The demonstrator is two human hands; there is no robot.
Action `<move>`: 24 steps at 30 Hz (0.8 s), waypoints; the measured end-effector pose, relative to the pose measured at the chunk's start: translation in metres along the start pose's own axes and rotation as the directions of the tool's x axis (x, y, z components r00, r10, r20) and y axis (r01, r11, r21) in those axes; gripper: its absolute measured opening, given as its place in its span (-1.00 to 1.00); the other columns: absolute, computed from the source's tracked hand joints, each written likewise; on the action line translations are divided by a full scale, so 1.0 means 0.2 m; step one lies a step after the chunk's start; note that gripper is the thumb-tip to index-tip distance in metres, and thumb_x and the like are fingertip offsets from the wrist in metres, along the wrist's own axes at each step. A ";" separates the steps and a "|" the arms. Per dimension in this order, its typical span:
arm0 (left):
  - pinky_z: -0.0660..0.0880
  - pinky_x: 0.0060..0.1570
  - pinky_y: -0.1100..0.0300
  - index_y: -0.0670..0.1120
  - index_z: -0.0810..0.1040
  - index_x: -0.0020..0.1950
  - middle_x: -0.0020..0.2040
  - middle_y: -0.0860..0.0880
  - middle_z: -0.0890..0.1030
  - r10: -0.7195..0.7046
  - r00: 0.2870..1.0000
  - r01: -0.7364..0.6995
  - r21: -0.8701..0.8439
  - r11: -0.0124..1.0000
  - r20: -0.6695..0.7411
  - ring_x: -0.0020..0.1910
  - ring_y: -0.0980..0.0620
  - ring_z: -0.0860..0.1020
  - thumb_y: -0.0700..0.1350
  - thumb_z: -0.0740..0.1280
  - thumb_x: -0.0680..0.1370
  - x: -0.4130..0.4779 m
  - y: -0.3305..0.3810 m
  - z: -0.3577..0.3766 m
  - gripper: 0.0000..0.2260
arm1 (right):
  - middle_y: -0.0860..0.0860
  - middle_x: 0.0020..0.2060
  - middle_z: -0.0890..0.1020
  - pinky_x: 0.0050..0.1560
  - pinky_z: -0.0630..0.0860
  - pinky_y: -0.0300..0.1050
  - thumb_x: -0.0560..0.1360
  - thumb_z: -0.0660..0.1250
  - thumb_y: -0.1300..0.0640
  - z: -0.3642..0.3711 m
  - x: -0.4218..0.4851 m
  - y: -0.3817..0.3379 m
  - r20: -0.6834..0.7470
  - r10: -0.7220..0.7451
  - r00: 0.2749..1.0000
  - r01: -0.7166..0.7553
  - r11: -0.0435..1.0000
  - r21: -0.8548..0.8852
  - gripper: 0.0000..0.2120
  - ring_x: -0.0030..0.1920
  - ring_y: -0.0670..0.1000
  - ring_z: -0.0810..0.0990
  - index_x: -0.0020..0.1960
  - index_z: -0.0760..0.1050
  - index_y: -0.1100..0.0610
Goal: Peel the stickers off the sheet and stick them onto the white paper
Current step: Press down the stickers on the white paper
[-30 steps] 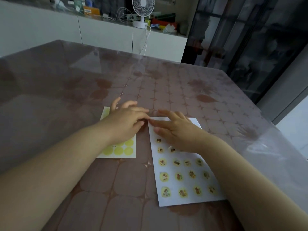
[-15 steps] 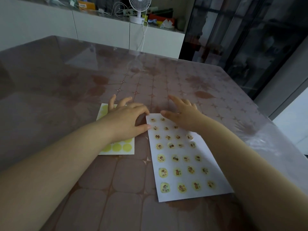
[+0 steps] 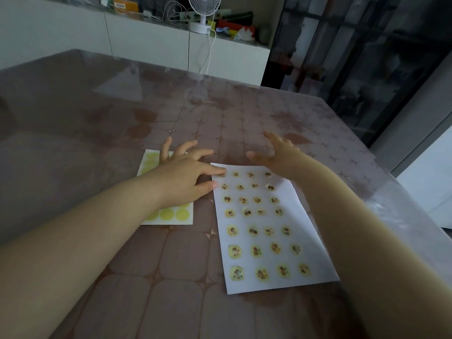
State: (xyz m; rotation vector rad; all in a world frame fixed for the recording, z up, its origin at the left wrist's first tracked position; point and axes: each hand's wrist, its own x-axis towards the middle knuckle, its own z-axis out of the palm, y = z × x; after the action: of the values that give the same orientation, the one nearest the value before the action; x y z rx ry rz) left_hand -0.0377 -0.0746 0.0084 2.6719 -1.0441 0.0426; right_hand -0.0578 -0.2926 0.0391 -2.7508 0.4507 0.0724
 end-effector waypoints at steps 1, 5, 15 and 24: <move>-0.41 0.35 -0.11 0.34 0.34 0.26 0.48 0.13 0.13 0.006 1.000 -0.006 0.000 1.000 -0.003 0.48 0.04 -0.13 0.16 0.13 0.52 0.00 0.00 0.00 -0.69 | 0.11 0.50 0.08 0.42 0.11 0.23 0.37 0.24 -0.35 0.01 -0.01 0.02 0.008 0.009 1.000 -0.009 1.000 -0.013 -0.15 0.47 0.24 0.09 0.51 -0.05 -0.09; -0.41 0.35 -0.09 0.33 0.36 0.26 0.47 0.13 0.15 0.014 1.000 -0.014 -0.023 1.000 -0.013 0.48 0.06 -0.13 0.16 0.15 0.52 0.00 -0.01 0.00 -0.70 | 0.09 0.49 0.08 0.43 0.08 0.21 0.32 0.32 -0.34 0.04 -0.03 0.06 0.037 0.028 0.999 -0.026 0.998 -0.058 -0.07 0.47 0.21 0.05 0.50 -0.08 -0.10; -0.38 0.36 -0.09 0.31 0.34 0.28 0.46 0.14 0.17 0.016 1.000 -0.017 -0.015 1.000 -0.004 0.47 0.07 -0.10 0.14 0.14 0.53 0.00 0.00 0.01 -0.68 | 0.10 0.48 0.18 0.38 0.19 0.24 0.38 0.25 -0.33 -0.03 -0.01 0.22 -0.134 0.104 0.985 -0.085 0.987 0.140 -0.22 0.43 0.22 0.19 0.48 0.08 -0.07; -0.36 0.37 -0.08 0.30 0.34 0.28 0.45 0.14 0.20 -0.012 1.000 0.012 -0.016 1.000 -0.007 0.47 0.05 -0.07 0.15 0.15 0.52 0.00 0.00 0.01 -0.68 | 0.12 0.49 0.11 0.40 0.05 0.24 0.29 0.27 -0.40 0.02 -0.06 0.19 -0.053 0.124 0.991 -0.128 0.988 -0.089 -0.05 0.47 0.23 0.06 0.51 -0.03 -0.04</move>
State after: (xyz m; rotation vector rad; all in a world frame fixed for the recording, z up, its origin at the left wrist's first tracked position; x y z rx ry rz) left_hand -0.0377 -0.0747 0.0063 2.6617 -1.0219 0.0406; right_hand -0.0806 -0.3217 0.0244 -2.8170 0.6502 0.0608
